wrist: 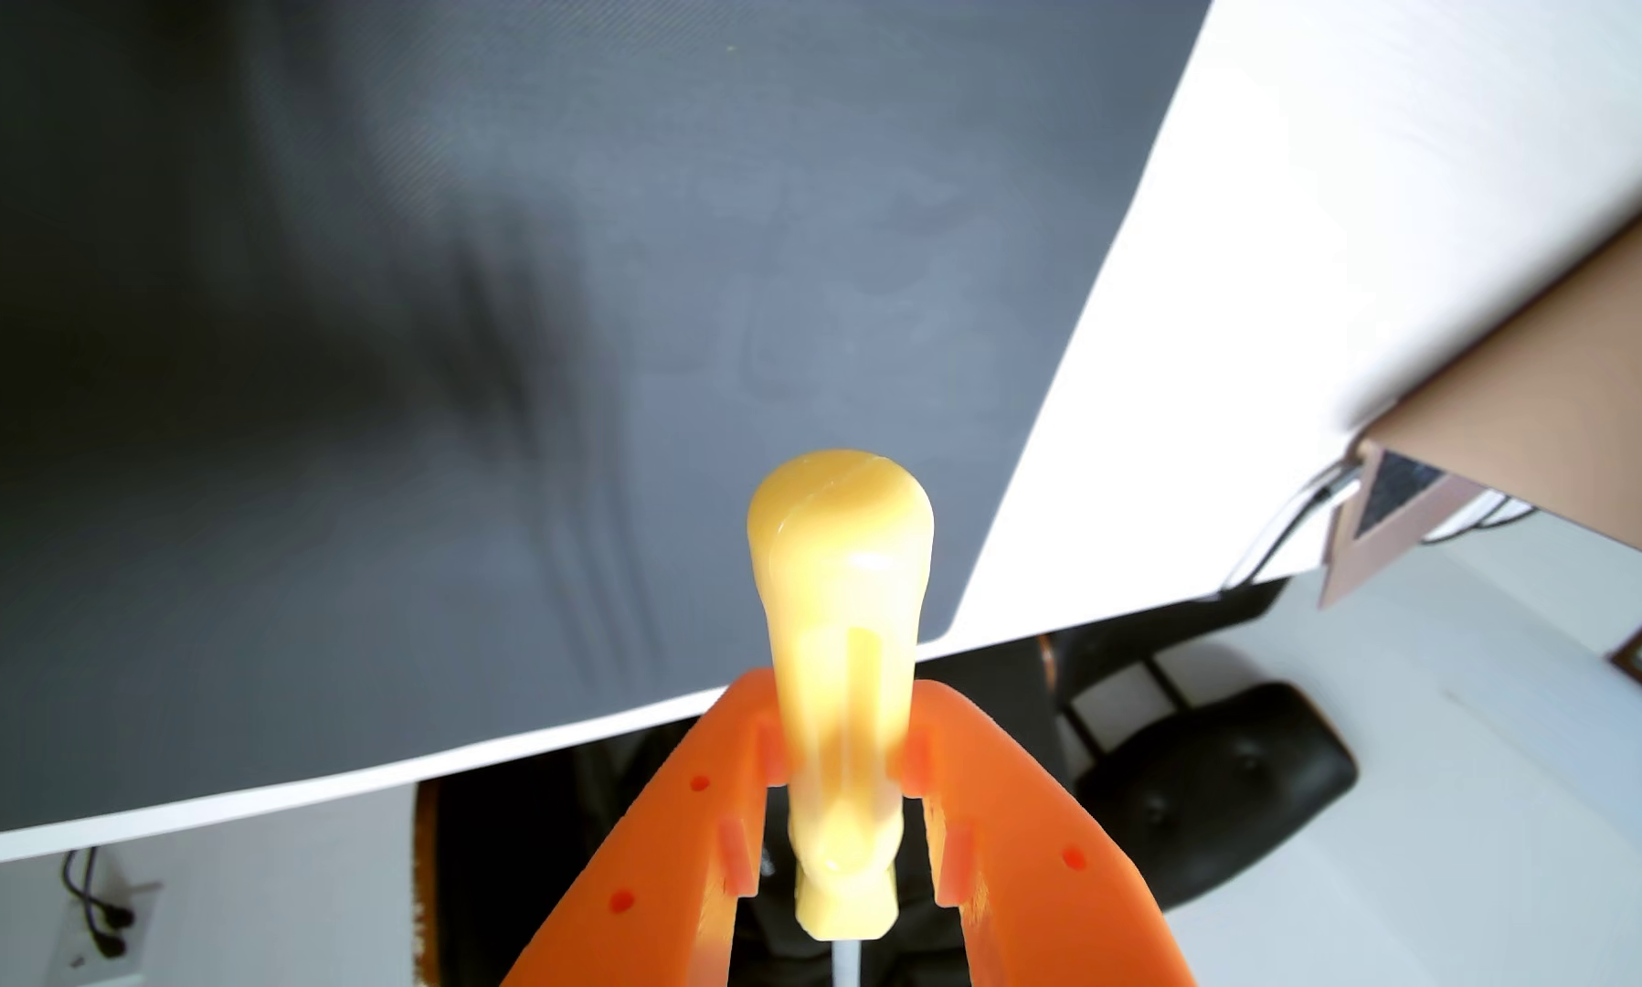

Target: Grab the yellow screwdriver

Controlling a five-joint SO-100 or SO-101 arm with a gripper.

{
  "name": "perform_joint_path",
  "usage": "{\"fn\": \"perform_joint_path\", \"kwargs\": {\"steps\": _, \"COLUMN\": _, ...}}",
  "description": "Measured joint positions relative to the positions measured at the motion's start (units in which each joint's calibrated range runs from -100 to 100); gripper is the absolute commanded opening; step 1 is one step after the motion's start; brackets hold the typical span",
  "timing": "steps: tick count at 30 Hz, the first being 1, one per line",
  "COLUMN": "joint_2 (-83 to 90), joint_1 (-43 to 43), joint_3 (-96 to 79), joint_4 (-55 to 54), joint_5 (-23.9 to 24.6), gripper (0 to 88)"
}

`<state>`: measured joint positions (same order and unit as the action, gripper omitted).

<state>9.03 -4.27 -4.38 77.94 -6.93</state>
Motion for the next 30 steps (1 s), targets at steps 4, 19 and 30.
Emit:
{"fn": "perform_joint_path", "kwargs": {"steps": 4, "joint_2": 2.9, "joint_1": 0.0, "joint_3": 0.0, "joint_4": 0.2, "joint_5": 0.0, "gripper": 0.9}}
{"fn": "perform_joint_path", "kwargs": {"steps": 19, "joint_2": 13.0, "joint_1": -2.6, "joint_3": -0.2, "joint_4": 6.3, "joint_5": 0.3, "gripper": 0.9}}
{"fn": "perform_joint_path", "kwargs": {"steps": 30, "joint_2": 14.4, "joint_1": -2.8, "joint_3": -0.2, "joint_4": 6.4, "joint_5": 0.3, "gripper": 1.1}}
